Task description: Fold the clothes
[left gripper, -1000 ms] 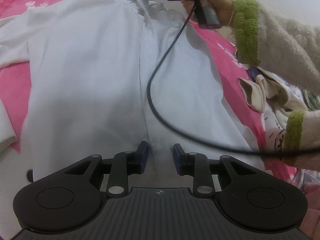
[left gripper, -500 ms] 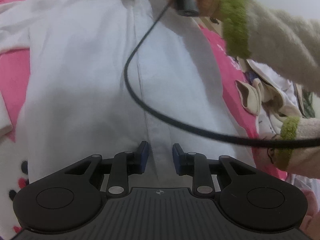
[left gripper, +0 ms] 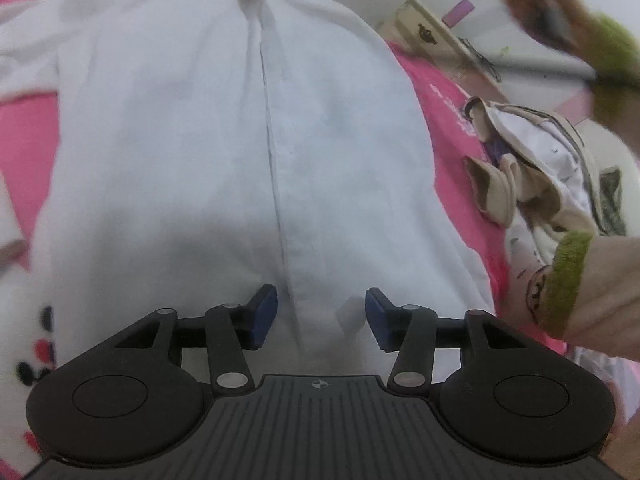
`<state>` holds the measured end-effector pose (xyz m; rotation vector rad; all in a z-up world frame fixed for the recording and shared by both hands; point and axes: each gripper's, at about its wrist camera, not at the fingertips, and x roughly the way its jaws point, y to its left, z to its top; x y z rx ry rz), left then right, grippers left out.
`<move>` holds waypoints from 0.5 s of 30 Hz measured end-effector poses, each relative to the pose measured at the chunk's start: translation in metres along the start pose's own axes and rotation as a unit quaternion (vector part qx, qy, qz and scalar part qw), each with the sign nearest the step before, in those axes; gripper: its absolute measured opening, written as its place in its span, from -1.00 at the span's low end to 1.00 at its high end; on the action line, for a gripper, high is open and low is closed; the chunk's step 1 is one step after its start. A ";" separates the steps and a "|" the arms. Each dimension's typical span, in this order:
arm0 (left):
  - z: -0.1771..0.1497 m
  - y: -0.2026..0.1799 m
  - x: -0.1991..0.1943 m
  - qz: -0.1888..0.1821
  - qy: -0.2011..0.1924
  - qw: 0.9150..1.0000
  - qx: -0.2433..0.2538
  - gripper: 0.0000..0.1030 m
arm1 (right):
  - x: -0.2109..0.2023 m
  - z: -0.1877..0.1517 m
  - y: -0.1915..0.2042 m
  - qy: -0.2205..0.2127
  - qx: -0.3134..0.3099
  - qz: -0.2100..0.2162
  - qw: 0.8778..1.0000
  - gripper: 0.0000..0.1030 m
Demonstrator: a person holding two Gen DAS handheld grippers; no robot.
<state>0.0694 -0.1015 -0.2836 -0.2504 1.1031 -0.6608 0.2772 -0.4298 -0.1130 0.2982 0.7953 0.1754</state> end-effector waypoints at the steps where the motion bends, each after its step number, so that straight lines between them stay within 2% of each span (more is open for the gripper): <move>1: 0.002 -0.002 -0.004 0.010 -0.005 1.000 0.004 -0.05 | -0.027 -0.007 -0.011 -0.001 -0.005 -0.016 1.000 0.02; 5: 0.012 -0.010 -0.019 0.050 -0.027 0.998 0.020 -0.05 | -0.089 -0.048 -0.048 0.020 0.016 -0.043 0.999 0.03; 8: 0.019 -0.016 -0.030 0.080 -0.043 0.995 0.032 -0.05 | -0.106 -0.090 -0.071 0.068 0.027 -0.043 0.996 0.03; 10: 0.029 -0.033 -0.035 0.089 -0.046 0.993 0.067 -0.04 | -0.103 -0.118 -0.078 0.088 0.012 -0.026 0.996 0.03; 12: 0.041 -0.053 -0.035 0.098 -0.043 0.989 0.104 -0.02 | -0.087 -0.140 -0.080 0.090 -0.005 -0.011 0.996 0.03; 15: 0.045 -0.078 -0.008 0.099 -0.015 0.985 0.143 -0.01 | -0.051 -0.159 -0.081 0.093 0.011 0.028 0.995 0.03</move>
